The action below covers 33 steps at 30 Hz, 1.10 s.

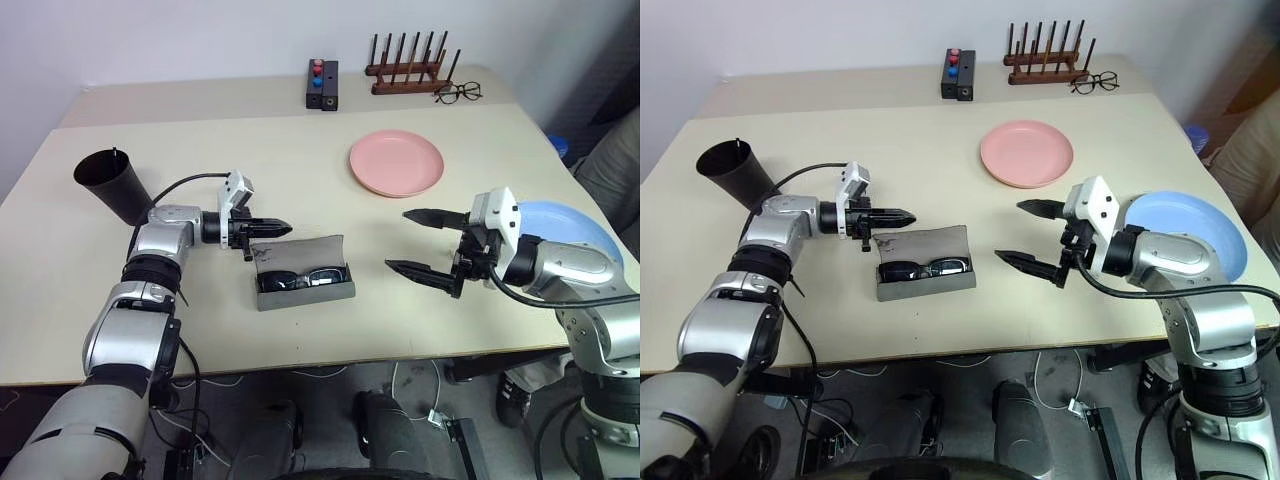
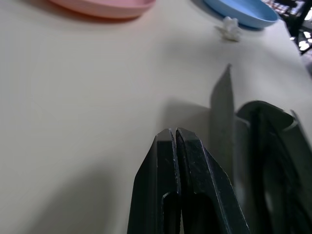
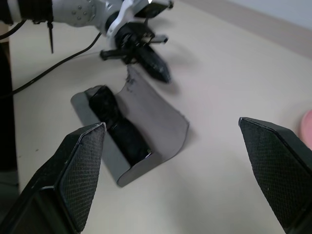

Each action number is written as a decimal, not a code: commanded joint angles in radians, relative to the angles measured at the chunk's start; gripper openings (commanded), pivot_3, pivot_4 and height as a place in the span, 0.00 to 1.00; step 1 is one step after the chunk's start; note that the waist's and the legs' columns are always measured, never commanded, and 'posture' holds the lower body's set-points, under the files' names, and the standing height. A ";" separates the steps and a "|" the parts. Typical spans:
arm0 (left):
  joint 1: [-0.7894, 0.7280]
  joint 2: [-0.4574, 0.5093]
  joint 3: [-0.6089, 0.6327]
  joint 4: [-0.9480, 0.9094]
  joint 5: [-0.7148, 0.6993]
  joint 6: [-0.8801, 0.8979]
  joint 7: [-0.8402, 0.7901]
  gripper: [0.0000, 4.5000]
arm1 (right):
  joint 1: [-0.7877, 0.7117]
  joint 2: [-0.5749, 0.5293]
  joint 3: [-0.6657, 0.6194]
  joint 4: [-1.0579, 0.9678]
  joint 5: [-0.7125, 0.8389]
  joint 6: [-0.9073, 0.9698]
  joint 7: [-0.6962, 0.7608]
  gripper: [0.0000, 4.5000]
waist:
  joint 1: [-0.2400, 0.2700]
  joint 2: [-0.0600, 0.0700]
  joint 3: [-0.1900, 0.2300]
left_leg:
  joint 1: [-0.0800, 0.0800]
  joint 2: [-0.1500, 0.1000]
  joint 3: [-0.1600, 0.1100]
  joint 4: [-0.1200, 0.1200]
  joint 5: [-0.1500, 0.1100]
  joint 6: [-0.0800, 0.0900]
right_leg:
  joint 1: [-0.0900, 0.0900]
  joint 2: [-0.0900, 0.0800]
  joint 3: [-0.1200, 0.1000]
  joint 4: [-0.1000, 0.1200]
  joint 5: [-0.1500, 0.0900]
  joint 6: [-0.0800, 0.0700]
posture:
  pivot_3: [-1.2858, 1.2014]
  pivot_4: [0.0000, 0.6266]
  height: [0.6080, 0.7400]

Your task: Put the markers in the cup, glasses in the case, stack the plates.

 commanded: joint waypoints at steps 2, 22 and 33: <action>-0.003 0.033 -0.027 -0.073 0.014 0.050 -0.088 0.01 | -0.022 -0.011 0.010 -0.005 0.005 -0.030 -0.017 1.00 | 0.002 0.000 0.000 | 0.000 0.000 0.000 0.000 0.000 -0.001 | 0.000 0.000 0.000 0.000 0.000 0.000 | 0.52 0.24 1.00; 0.249 0.099 -0.087 -0.627 -0.032 0.228 -0.132 0.01 | -0.041 -0.017 0.059 0.036 -0.015 -0.062 -0.044 1.00 | 0.003 0.000 0.000 | 0.000 0.000 0.000 0.000 0.000 -0.001 | 0.000 0.000 0.001 0.000 0.000 0.000 | 0.52 0.24 1.00; 0.334 0.132 -0.101 -0.811 -0.061 0.248 -0.069 0.01 | -0.062 -0.014 0.089 0.069 -0.018 -0.074 -0.046 1.00 | 0.004 0.000 0.000 | 0.000 0.000 0.000 0.000 0.000 -0.001 | 0.000 -0.001 0.001 0.000 0.000 0.000 | 0.52 0.24 1.00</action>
